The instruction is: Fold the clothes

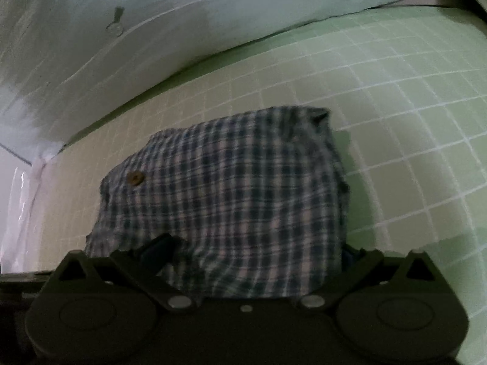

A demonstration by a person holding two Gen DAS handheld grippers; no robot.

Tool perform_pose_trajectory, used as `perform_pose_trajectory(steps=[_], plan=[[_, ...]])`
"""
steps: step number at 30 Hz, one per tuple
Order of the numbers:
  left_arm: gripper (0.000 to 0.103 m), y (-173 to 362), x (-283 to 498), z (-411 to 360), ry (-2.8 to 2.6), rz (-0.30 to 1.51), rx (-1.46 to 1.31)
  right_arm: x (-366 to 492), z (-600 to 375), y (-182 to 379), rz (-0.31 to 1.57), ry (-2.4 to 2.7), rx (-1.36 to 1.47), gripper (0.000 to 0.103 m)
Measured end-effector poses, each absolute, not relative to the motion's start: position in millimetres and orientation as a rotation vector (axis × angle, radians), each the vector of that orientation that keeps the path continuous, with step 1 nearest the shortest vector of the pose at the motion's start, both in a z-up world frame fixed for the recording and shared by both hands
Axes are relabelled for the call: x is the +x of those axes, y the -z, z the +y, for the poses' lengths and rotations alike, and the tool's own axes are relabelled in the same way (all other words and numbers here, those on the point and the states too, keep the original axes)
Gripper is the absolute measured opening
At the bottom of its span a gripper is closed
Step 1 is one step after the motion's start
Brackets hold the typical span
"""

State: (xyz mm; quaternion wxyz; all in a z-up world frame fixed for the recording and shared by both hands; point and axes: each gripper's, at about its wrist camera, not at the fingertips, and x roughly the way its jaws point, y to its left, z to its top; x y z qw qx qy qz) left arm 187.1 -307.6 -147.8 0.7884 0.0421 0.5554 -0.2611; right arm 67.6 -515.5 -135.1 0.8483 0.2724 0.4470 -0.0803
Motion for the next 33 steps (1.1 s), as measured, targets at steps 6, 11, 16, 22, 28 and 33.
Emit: perform_pose_trajectory(steps=[6,11,16,22,28,33], plan=[[0.031,145.8,178.7,-309.0,0.679,1.196,0.037,61.1,-502.6,135.1,0.917,0.130,0.663,0.068],[0.017,133.5,160.6,-321.6,0.767,1.175,0.082,46.5,-493.9,129.3,0.899,0.072,0.730,0.034],[0.017,123.1,141.6,-340.1,0.872,1.154,0.089,12.1,-491.3,111.1,0.846,0.120,0.705,0.029],[0.017,101.5,102.0,-383.9,1.049,1.121,0.135,-46.6,-516.7,86.3,0.767,0.255,0.730,0.028],[0.017,74.4,54.6,-445.9,1.229,1.053,0.216,-112.1,-551.7,62.5,0.657,0.423,0.759,0.028],[0.017,49.9,24.7,-504.4,1.298,0.988,0.250,-154.7,-594.1,43.5,0.569,0.503,0.769,0.028]])
